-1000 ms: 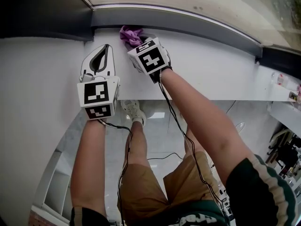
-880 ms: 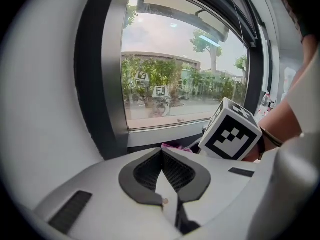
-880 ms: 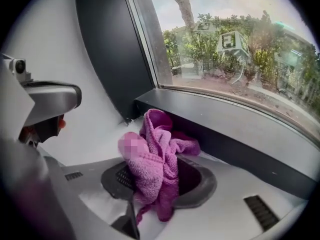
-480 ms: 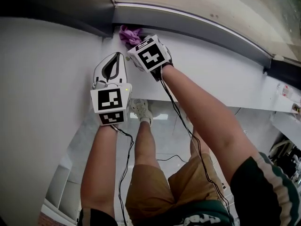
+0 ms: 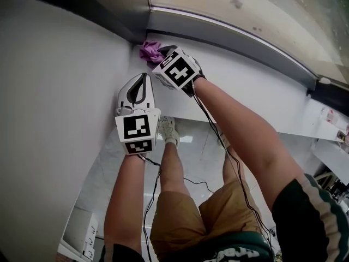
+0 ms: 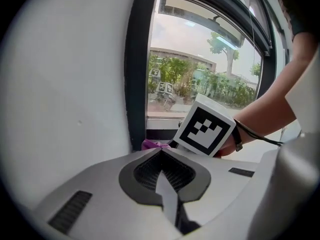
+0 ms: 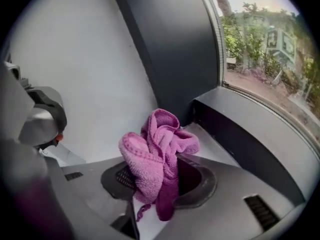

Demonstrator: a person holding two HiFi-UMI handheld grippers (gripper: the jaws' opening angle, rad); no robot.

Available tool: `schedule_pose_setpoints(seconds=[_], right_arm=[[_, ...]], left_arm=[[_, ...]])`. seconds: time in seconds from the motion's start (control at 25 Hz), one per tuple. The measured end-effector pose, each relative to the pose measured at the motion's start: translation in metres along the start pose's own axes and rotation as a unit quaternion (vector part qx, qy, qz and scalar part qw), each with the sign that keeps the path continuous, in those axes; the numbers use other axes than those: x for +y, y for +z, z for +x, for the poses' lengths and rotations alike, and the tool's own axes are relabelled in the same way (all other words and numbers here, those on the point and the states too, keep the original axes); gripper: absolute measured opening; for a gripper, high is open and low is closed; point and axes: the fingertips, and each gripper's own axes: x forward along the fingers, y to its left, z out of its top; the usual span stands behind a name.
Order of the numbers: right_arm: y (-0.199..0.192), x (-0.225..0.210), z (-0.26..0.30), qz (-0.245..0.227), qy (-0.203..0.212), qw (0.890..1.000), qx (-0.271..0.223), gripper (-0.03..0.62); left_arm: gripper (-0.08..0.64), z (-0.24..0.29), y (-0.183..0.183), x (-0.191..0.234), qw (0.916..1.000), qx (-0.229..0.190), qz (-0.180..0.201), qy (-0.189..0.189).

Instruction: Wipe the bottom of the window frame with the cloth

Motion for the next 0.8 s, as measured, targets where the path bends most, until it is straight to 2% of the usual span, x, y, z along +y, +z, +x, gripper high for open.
schedule_pose_setpoints(seconds=[0.16,0.28,0.48,0.8], right_arm=[[0.005,0.006,0.006,-0.009,0.015,1.0,0.003,0.166],[0.01,0.016,0.011,-0.036,0.034,0.999,0.006,0.166],[0.011,0.016,0.014,-0.046,0.024,0.998,0.018,0.166],[0.009,0.016,0.017,-0.046,0.019,0.998,0.032,0.166]], left_arm=[[0.003,-0.009,-0.004,0.005,0.9999,-0.002,-0.012,0.007],[0.003,-0.016,-0.009,0.011,0.9997,-0.001,-0.02,0.015],[0.003,-0.023,-0.019,0.015,0.999,0.003,-0.036,0.025],[0.003,-0.026,-0.028,0.017,0.9989,0.008,-0.037,0.028]])
